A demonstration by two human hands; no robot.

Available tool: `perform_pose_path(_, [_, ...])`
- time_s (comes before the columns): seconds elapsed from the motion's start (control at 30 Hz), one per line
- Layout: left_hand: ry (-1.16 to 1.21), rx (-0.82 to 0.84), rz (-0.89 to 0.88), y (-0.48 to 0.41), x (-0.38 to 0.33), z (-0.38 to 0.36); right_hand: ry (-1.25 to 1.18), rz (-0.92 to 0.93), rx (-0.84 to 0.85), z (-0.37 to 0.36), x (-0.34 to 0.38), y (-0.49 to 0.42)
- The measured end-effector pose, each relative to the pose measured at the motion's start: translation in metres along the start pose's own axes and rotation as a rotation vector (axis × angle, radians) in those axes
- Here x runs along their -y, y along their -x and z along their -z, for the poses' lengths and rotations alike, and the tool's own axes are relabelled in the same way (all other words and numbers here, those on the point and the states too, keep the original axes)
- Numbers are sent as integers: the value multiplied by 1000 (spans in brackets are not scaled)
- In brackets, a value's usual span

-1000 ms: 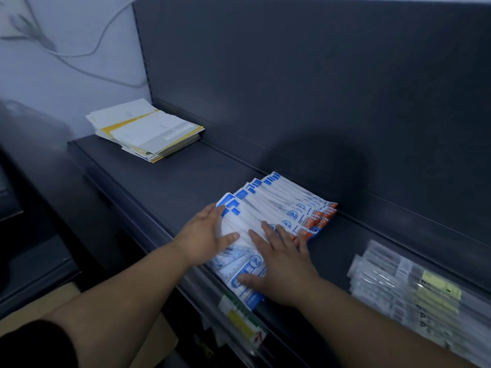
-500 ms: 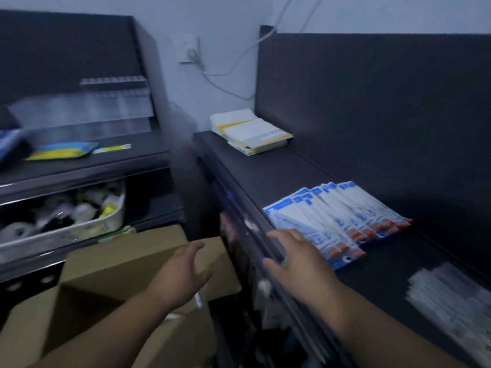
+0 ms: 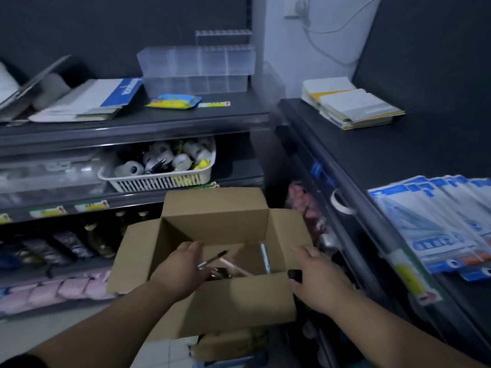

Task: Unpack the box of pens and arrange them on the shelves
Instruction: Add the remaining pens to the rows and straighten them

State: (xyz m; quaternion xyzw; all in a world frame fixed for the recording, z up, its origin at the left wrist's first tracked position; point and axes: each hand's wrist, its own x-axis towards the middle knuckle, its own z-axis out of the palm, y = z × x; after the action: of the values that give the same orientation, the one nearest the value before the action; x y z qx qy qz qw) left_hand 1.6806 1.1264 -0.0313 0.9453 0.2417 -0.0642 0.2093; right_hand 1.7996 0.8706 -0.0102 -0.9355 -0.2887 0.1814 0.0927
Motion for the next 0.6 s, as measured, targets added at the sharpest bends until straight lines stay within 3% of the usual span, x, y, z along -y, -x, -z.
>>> perform_pose_path(0.3, [-18,185,4,-79,66,-10,-55,-13,110,-39,74,-120])
perform_pose_path(0.6, [-137,440,-9,-138,84,-80,-62,-113,357,-96,62,-182])
